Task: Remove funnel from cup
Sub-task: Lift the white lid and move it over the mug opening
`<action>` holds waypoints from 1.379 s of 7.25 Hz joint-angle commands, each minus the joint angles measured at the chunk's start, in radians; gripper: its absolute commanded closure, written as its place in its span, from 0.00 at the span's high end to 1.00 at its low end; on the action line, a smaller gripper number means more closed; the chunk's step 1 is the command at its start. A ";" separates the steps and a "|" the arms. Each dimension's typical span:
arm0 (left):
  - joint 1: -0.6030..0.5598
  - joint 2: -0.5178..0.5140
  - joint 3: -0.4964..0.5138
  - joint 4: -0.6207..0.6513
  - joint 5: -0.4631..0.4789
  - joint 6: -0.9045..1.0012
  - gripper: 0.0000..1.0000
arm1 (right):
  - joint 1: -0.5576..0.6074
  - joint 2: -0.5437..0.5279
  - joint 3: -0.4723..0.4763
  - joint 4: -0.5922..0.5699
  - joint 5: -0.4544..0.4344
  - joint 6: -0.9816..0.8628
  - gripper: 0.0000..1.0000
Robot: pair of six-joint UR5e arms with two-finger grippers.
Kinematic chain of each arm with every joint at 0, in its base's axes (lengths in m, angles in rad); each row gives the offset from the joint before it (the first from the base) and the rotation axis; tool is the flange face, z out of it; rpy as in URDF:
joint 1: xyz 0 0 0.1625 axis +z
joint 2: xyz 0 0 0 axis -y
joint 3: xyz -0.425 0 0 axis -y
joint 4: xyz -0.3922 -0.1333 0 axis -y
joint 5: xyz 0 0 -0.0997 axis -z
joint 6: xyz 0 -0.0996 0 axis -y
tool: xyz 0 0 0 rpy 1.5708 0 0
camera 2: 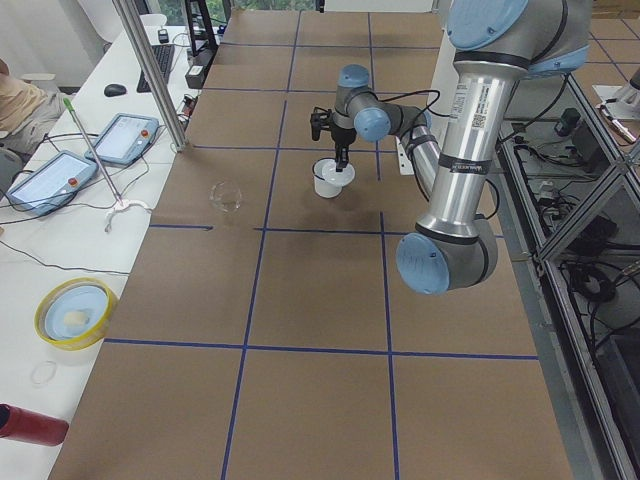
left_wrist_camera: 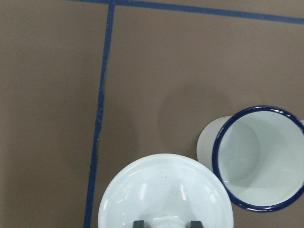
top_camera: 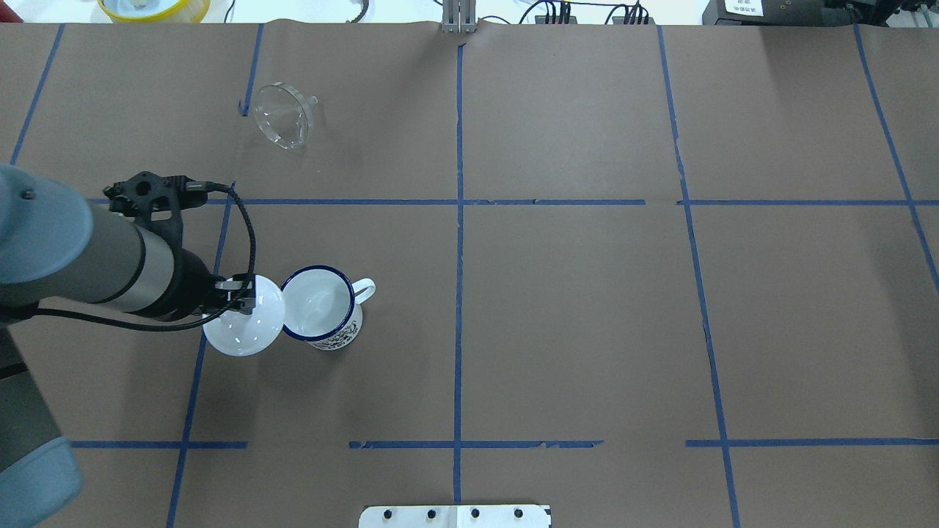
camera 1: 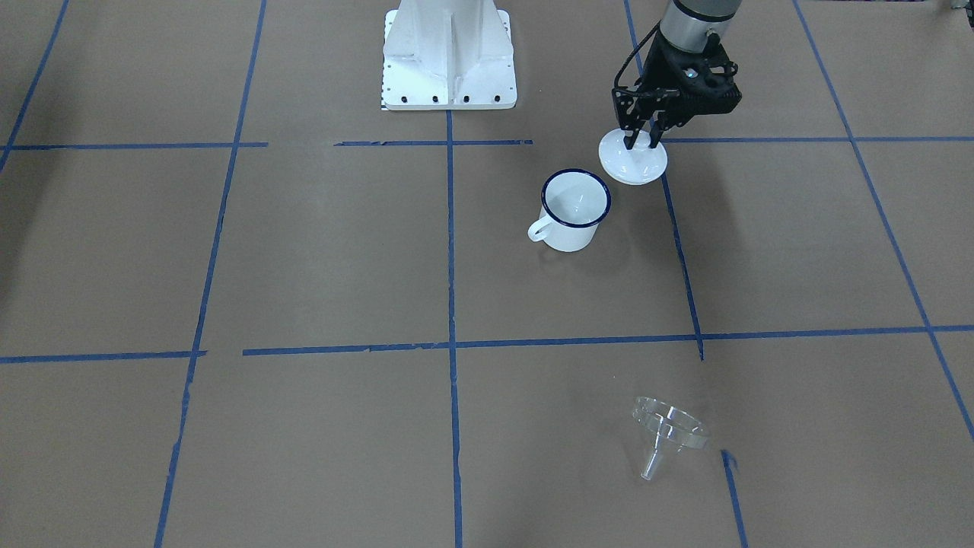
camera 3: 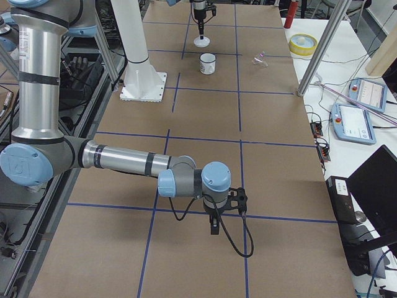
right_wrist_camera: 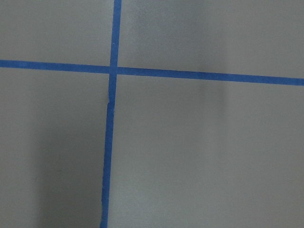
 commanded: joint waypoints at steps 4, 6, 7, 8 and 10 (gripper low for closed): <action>0.005 -0.178 0.192 0.011 -0.004 -0.021 0.00 | 0.000 0.000 0.000 0.000 0.000 0.000 1.00; 0.005 -0.189 0.216 0.011 -0.002 -0.021 0.00 | 0.000 0.000 0.000 0.000 0.000 0.000 1.00; 0.003 -0.188 0.215 0.013 -0.002 -0.019 0.00 | 0.000 0.000 0.000 0.000 0.000 0.000 1.00; 0.000 -0.183 0.207 0.014 -0.002 -0.019 0.00 | 0.000 0.000 0.000 0.000 0.000 0.000 1.00; -0.001 -0.178 0.192 0.014 -0.002 -0.019 0.00 | 0.000 0.000 0.000 0.000 0.000 0.000 1.00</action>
